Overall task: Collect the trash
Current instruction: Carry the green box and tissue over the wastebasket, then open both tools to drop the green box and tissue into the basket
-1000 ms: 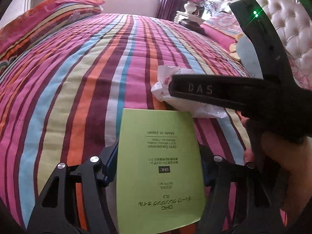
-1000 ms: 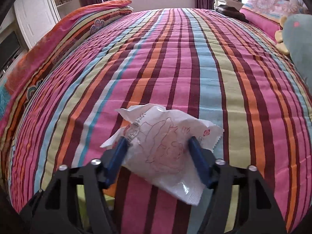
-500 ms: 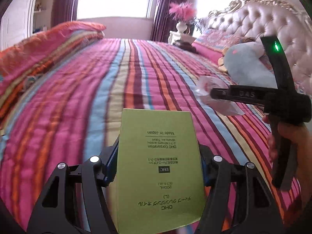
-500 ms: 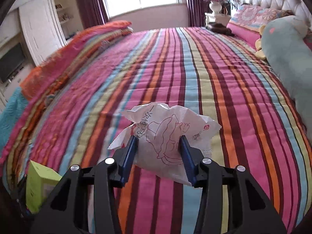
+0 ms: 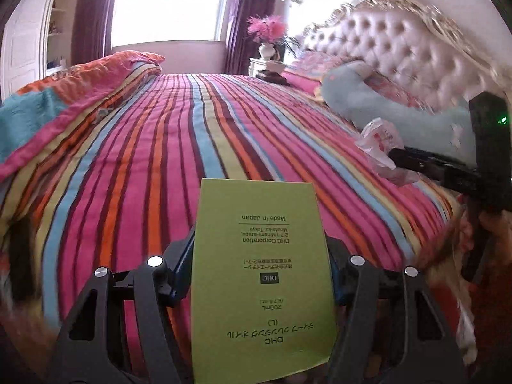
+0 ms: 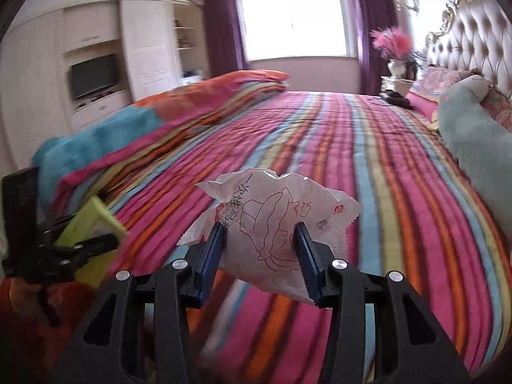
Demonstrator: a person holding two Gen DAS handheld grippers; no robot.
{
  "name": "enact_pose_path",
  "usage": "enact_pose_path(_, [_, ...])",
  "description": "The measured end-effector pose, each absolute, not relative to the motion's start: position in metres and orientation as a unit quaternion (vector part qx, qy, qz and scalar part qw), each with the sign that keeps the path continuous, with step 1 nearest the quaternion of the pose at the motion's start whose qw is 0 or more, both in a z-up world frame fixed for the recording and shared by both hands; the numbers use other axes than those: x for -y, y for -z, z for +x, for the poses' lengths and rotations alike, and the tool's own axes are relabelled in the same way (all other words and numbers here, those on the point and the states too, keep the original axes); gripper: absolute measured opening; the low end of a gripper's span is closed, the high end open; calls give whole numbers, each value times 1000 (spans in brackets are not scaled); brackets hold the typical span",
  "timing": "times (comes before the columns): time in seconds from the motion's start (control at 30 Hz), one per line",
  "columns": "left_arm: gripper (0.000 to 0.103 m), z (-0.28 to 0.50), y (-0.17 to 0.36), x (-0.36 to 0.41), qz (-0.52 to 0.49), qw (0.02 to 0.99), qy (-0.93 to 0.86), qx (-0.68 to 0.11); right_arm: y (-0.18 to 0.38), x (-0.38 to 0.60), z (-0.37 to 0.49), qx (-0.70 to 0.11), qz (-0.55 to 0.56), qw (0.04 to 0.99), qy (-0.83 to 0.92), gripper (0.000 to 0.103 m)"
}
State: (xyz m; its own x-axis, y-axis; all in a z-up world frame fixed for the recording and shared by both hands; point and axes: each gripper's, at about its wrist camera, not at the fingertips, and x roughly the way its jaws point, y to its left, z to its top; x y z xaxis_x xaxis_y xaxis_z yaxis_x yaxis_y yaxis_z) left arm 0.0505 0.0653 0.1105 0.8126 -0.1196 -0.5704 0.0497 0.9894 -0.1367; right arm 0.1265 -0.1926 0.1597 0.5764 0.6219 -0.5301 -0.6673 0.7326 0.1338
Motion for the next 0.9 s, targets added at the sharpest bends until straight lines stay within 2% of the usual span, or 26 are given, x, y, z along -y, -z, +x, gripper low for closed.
enact_pose_path(0.13, [63, -25, -81, -47, -66, 935, 81, -340, -133, 197, 42, -305, -29, 872, -382, 43])
enact_pose_path(0.27, [63, -64, -26, -26, -68, 903, 98, -413, -84, 191, -11, -374, -19, 845, -381, 43])
enact_pose_path(0.5, [63, -54, 85, -2, -29, 845, 91, -527, 17, 179, -16, -500, -29, 804, -321, 43])
enact_pose_path(0.67, [64, -36, 123, 3, -41, 812, 104, -573, 67, 163, -3, -561, -35, 769, -304, 43])
enact_pose_path(0.8, [64, -29, 143, 5, -43, 786, 107, -608, 79, 145, 7, -579, -45, 754, -307, 44])
enact_pose_path(0.83, [65, -27, 148, 5, -41, 780, 102, -616, 81, 142, 7, -582, -46, 750, -310, 44])
enact_pose_path(0.9, [83, -26, 152, 6, -33, 778, 91, -621, 86, 137, 8, -586, -55, 746, -311, 52])
